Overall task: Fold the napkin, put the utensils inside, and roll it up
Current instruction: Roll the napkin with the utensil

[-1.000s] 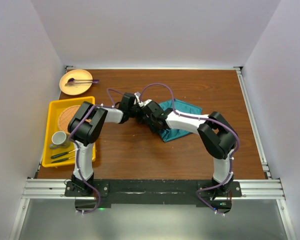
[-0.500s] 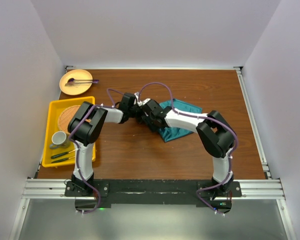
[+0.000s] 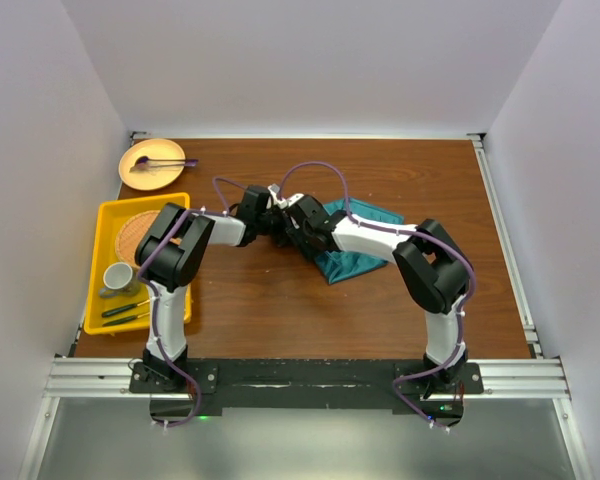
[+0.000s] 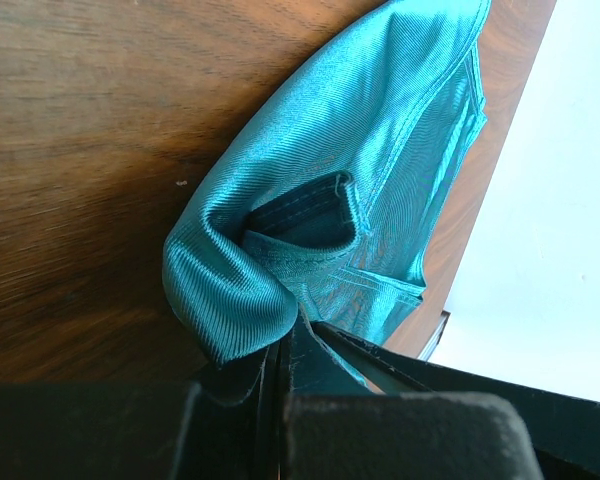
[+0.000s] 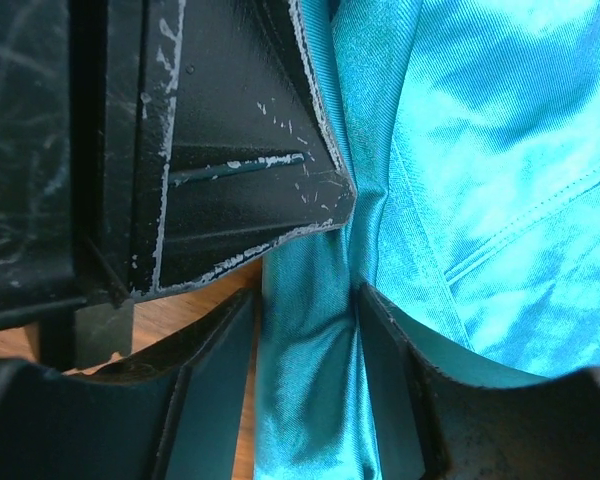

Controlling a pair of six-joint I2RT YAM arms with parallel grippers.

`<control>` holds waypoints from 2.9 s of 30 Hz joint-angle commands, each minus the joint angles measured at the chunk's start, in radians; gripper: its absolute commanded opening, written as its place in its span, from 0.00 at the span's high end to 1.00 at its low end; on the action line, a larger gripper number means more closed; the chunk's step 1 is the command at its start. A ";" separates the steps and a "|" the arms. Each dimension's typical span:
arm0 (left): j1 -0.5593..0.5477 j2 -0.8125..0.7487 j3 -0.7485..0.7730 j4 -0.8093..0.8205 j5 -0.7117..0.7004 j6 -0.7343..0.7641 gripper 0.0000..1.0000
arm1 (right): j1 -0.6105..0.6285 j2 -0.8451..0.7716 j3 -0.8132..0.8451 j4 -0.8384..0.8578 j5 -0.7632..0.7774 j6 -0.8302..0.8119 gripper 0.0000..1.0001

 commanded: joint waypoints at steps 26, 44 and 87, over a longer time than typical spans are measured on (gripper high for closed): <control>0.058 -0.099 -0.012 -0.140 -0.068 0.172 0.72 | -0.076 0.129 -0.084 -0.034 -0.209 0.143 1.00; 0.083 -0.254 -0.087 -0.283 -0.102 0.163 0.25 | -0.233 0.106 -0.179 0.300 -0.789 0.293 1.00; -0.080 -0.053 0.131 -0.700 -0.674 0.024 1.00 | -0.299 -0.016 -0.279 0.396 -0.829 0.208 0.84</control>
